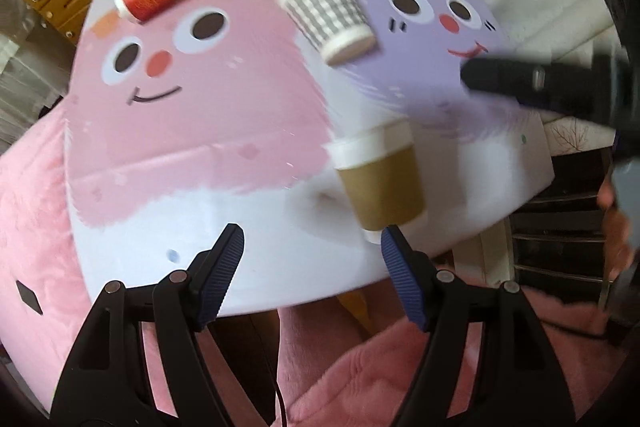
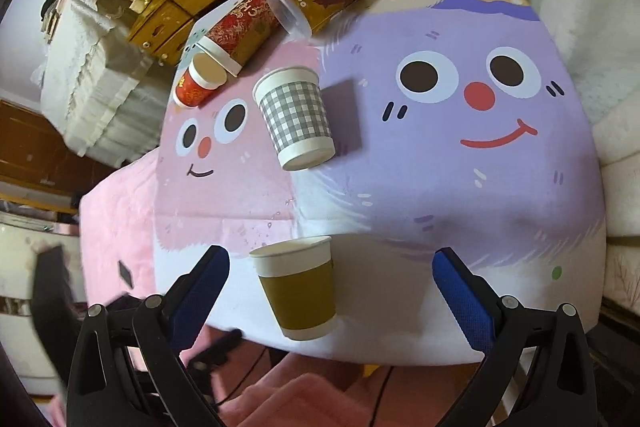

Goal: Flip cup upright
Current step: 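Carry the brown-sleeved cup with the left tool toward the right tool, then grasp the brown-sleeved cup with the right tool while the left tool releases it, then rotate the cup with the right tool, opening upward, and lower it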

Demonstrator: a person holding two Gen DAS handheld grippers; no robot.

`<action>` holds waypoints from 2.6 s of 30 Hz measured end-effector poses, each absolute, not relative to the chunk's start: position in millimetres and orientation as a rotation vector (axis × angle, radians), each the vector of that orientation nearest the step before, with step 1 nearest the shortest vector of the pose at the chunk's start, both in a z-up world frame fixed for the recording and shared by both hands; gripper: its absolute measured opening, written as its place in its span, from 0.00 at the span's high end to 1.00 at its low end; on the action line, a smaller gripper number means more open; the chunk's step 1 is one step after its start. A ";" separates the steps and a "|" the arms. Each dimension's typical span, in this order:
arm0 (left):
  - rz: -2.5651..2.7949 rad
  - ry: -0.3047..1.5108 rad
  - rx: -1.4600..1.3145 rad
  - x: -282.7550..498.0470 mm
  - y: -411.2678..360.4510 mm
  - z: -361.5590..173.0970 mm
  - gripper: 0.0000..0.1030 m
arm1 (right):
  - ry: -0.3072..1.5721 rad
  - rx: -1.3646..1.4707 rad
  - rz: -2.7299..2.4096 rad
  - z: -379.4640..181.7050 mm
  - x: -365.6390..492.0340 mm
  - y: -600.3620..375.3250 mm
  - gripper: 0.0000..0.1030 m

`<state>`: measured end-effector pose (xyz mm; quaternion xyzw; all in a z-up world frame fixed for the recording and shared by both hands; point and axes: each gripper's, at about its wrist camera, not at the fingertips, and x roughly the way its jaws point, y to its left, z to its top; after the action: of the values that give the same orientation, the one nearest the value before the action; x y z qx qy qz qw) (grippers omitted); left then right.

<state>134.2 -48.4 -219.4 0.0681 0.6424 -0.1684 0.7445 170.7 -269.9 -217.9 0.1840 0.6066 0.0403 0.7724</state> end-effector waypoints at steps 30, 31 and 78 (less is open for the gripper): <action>-0.441 1.359 0.202 138.6 66.5 -214.1 0.33 | 1.438 0.164 -0.069 -320.2 176.4 -172.2 0.24; -0.444 1.360 0.197 138.9 67.2 -213.1 0.33 | 1.432 0.173 -0.070 -320.0 176.8 -172.6 0.25; -0.448 1.226 0.094 163.8 58.7 -180.0 0.33 | 0.898 0.166 0.022 -295.1 81.5 -194.1 0.15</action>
<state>163.8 58.7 -180.0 0.0437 0.5702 -0.2084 0.7934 81.5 -194.1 -295.1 0.0804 0.4336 0.0107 0.8975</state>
